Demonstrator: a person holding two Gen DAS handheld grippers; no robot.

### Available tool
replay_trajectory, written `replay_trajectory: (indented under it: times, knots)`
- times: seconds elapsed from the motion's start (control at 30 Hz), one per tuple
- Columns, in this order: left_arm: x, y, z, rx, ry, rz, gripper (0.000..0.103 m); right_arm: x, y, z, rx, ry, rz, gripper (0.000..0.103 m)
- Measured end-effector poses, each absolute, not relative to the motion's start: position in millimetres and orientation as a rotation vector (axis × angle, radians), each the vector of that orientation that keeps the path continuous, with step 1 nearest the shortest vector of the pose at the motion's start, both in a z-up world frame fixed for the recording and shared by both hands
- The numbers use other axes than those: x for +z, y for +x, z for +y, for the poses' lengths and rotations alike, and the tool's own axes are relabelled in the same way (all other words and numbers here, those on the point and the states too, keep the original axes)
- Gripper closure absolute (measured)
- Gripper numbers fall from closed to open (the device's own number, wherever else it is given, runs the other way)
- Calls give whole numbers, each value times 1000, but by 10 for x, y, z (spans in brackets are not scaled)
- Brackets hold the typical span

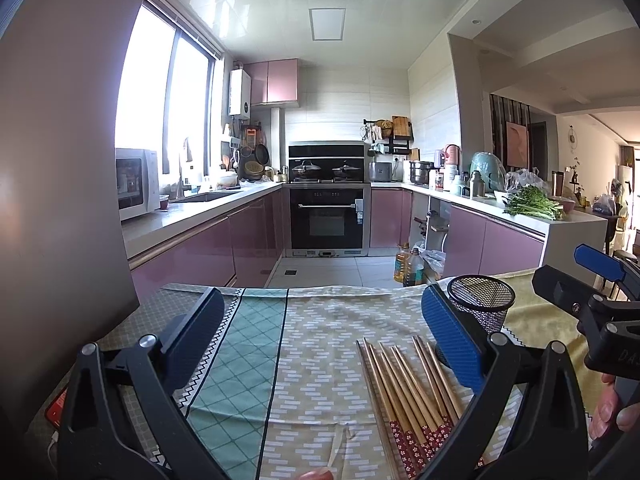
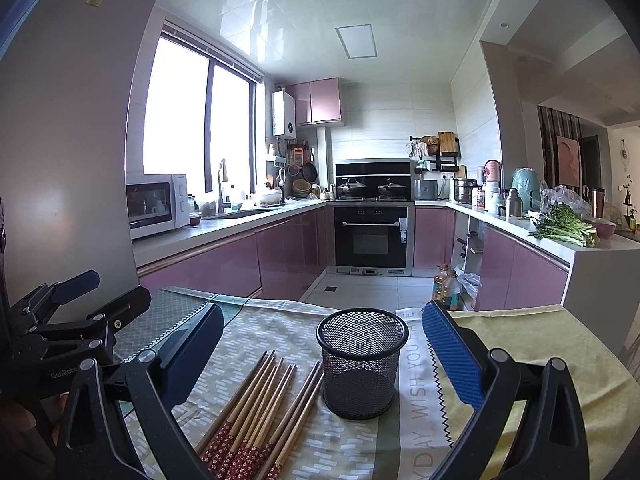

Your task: Organize utensils

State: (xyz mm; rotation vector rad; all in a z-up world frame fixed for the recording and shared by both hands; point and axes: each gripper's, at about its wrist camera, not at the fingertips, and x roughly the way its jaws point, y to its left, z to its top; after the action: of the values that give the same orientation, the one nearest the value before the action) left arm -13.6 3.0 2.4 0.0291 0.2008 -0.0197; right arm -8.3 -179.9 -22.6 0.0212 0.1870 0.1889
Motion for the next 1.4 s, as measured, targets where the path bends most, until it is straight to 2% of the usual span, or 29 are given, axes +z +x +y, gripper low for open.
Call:
replay_trajectory:
  times: [1.4]
  knots:
    - [11,-154,19,-20,26,205,6,-229,-72,-1769,206,30,191,7]
